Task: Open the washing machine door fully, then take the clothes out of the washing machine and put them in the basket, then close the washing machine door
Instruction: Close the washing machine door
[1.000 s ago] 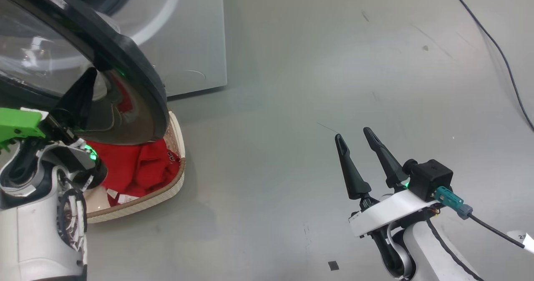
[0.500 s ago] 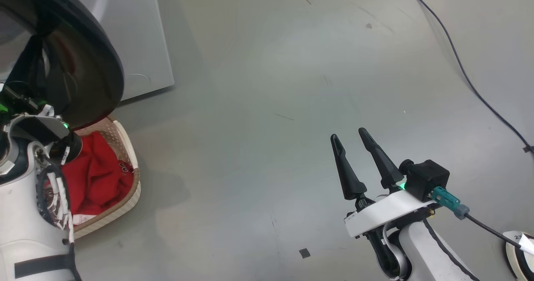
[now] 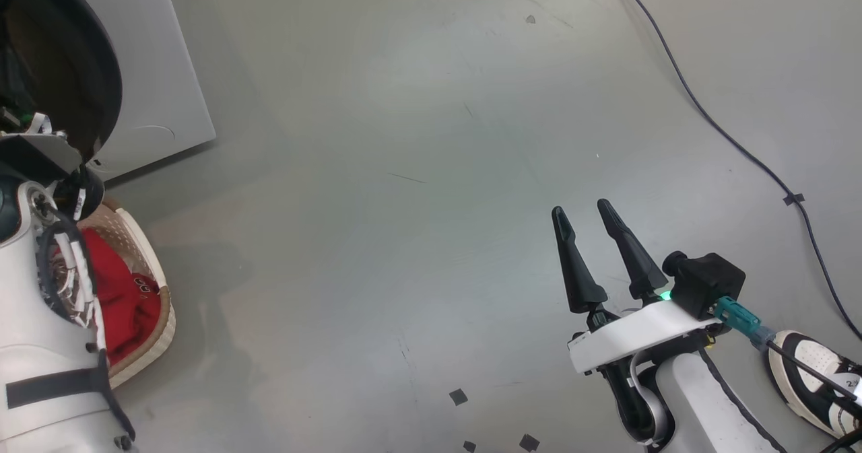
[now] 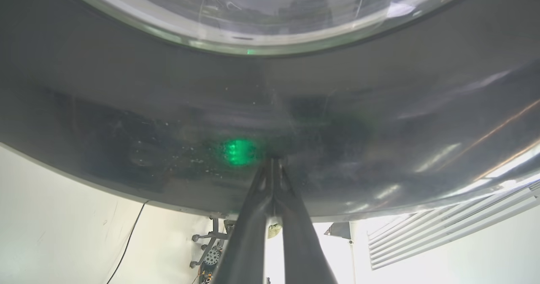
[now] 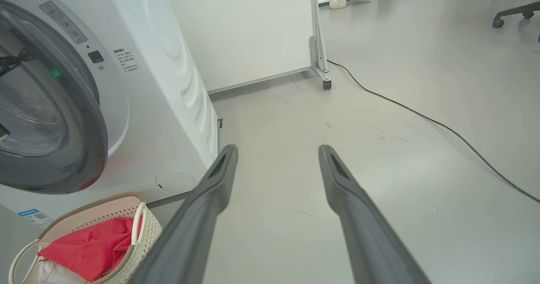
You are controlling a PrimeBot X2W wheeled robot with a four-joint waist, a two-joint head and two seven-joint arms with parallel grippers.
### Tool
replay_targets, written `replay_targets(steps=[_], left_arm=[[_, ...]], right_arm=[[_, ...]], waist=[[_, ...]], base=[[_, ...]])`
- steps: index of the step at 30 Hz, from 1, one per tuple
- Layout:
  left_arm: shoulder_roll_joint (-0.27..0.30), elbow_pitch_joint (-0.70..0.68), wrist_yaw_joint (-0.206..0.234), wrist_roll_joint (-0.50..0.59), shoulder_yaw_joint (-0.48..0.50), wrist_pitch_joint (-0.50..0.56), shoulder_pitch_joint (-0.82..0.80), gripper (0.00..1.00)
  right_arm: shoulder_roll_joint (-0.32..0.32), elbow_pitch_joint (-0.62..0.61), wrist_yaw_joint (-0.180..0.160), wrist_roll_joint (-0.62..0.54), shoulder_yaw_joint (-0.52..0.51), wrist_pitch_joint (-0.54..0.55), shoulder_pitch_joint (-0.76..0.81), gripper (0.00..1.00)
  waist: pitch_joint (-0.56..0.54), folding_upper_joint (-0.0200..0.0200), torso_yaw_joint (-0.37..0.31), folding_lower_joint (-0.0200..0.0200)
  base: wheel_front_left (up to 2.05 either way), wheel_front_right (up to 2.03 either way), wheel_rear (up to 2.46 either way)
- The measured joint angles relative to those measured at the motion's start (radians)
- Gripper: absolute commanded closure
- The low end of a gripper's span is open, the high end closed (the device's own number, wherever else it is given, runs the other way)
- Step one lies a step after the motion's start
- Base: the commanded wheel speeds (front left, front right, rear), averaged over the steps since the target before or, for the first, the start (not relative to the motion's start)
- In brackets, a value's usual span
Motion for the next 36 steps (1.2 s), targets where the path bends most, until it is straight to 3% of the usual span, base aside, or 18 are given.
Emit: replay_targets(steps=[14,30,36], left_arm=[[0.015,0.057,-0.005,0.017,-0.015,-0.019,-0.042,1.0],[0.006,0.121,-0.141,0.096,-0.224,0.093,0.133,1.0],[0.006,0.096,-0.198,0.22,-0.317,0.101,0.227,1.0]], right_arm=[[0.007,-0.01,0.0,0.0,-0.015,0.0,0.004,0.0],[-0.014,-0.019,0.0,-0.029,-0.067,0.0,0.003,0.0],[-0.044,-0.019,0.0,-0.03,-0.065,0.0,0.003,0.0]], waist=[[0.005,0.0,0.0,0.0],[-0.065,0.0,0.135,0.0],[-0.109,0.0,0.21,0.0001]], base=[[0.0,0.0,0.0],[0.0,0.0,0.0],[0.0,0.0,0.0]])
